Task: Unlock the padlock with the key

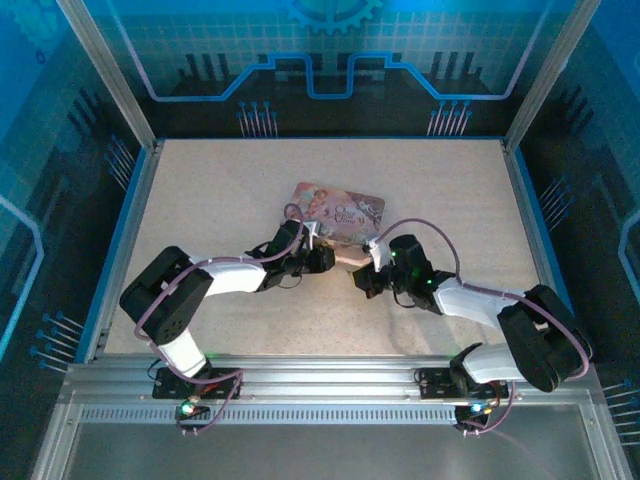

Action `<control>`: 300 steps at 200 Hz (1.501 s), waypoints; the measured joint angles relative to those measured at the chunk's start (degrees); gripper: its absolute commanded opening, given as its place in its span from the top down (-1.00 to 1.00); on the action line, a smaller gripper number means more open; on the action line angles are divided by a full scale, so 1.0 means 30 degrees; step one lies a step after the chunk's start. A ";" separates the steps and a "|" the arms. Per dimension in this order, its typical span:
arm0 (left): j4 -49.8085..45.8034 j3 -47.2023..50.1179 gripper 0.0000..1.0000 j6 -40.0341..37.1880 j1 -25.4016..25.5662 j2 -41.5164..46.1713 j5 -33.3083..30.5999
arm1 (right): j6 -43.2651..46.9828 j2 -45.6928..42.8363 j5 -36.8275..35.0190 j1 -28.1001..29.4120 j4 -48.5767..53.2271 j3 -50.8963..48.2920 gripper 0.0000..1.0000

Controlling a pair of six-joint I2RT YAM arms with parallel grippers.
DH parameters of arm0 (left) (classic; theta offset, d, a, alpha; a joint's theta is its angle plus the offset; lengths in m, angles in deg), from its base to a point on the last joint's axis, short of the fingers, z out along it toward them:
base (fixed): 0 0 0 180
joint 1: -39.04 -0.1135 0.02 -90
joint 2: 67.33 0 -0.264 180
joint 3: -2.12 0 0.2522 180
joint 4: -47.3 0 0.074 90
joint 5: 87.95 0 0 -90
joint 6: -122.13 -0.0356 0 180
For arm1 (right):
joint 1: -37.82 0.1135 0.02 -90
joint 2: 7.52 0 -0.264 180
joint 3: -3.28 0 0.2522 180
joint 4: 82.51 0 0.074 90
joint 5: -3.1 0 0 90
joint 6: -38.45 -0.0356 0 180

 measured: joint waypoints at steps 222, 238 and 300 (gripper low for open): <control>-0.1056 -0.0430 0.55 0.1902 0.0153 0.0532 0.0867 | 0.2186 0.3942 -0.3271 0.1421 -0.7031 -0.0641 1.00; -0.1056 -0.0444 0.55 0.1909 0.0175 0.0532 0.0860 | 0.2193 0.3956 -0.3337 0.1443 -0.7220 -0.0663 1.00; -0.1056 -0.0444 0.55 0.1909 0.0182 0.0532 0.0867 | 0.2186 0.3963 -0.3701 0.1508 -0.7512 -0.0787 1.00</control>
